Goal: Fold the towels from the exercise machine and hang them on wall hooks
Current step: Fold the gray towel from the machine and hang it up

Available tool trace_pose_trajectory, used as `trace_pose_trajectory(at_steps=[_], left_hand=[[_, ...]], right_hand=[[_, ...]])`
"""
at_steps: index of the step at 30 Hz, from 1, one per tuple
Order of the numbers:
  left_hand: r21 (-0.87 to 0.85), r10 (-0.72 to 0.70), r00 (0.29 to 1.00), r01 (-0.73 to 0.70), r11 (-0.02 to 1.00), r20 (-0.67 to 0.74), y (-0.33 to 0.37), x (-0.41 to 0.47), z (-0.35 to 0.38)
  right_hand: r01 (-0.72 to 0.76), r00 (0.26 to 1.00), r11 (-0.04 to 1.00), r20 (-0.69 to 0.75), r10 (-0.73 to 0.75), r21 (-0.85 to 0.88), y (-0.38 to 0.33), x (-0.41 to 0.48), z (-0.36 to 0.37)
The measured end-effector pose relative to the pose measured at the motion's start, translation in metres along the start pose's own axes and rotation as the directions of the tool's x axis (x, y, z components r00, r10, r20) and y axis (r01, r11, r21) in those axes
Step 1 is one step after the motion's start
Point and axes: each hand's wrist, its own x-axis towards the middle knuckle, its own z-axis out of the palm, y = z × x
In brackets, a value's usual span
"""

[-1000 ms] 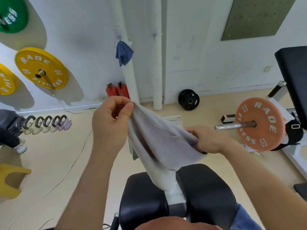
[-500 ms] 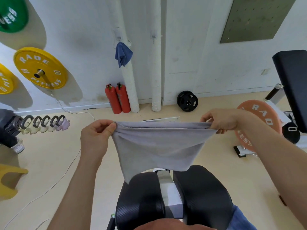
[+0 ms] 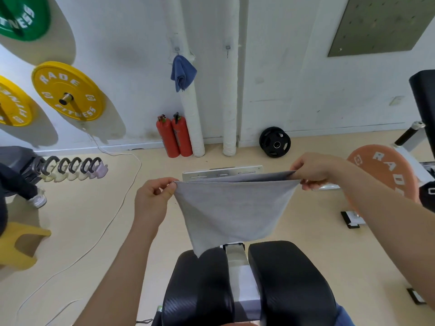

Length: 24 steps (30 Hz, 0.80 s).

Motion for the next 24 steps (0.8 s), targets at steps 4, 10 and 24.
trace_pose_trajectory(at_steps=[4,10,24], left_hand=[[-0.097,-0.091,0.995,0.095,0.991,0.038,0.006,0.015,0.006],[-0.458,-0.150,0.987,0.161,0.874,0.060,0.041,0.033,0.000],[0.168,-0.532,0.846,0.519,0.838,0.036,-0.132,-0.098,-0.027]], right_hand=[[-0.036,0.997,0.999,-0.060,0.038,0.024,-0.005,0.018,0.001],[0.279,0.925,0.825,-0.369,-0.093,0.492,-0.028,0.020,-0.006],[-0.054,0.930,0.980,-0.349,0.118,0.189,0.109,-0.045,0.225]])
